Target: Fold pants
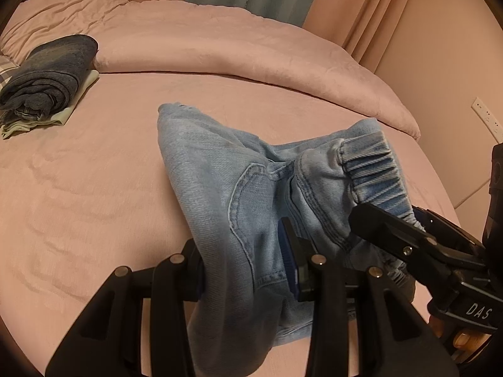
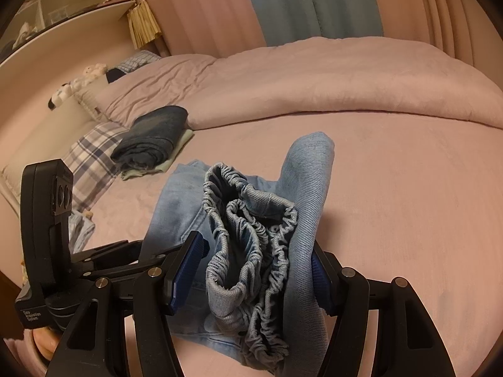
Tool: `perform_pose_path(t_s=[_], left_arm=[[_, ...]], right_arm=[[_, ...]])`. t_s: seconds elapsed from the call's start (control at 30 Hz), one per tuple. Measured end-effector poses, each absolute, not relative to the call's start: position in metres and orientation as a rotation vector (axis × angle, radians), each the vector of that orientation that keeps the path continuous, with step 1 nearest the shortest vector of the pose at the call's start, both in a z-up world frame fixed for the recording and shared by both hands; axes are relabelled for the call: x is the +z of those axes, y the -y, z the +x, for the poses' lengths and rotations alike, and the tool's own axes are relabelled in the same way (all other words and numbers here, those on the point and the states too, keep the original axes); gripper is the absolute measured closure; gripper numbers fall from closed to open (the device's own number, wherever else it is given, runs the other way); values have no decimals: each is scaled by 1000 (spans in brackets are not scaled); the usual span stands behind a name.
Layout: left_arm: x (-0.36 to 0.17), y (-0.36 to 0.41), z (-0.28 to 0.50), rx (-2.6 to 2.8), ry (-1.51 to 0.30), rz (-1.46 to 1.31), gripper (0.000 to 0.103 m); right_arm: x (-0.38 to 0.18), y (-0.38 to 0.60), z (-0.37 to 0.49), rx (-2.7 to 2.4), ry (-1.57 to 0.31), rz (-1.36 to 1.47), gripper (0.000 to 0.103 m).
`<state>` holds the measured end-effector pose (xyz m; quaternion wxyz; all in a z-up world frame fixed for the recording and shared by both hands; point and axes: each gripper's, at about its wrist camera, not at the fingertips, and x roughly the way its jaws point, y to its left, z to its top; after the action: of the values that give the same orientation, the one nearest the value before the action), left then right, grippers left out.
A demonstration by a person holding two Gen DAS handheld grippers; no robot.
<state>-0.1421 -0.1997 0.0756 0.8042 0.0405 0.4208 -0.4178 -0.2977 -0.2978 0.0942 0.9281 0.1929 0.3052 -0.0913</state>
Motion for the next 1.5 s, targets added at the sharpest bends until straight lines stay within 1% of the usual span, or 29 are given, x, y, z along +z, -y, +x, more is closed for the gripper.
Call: perform_pose_path(t_s=[0.47,1.0,1.43,1.5], left_arm=[[72,215,-129,-890,-910,107,66],[54,243,-109,-873,-931,151,66],[50,245,-108,-859,-917,183,64],[47,245,-106,-851,-924,189,61]], right_arm=[[91,306,-288,-191,-632,403,37],[69,332,-263,-220,-665,467,37],[64,346,-263,-224,-668,497,37],[63,348,-262,-228,-672,501,37]])
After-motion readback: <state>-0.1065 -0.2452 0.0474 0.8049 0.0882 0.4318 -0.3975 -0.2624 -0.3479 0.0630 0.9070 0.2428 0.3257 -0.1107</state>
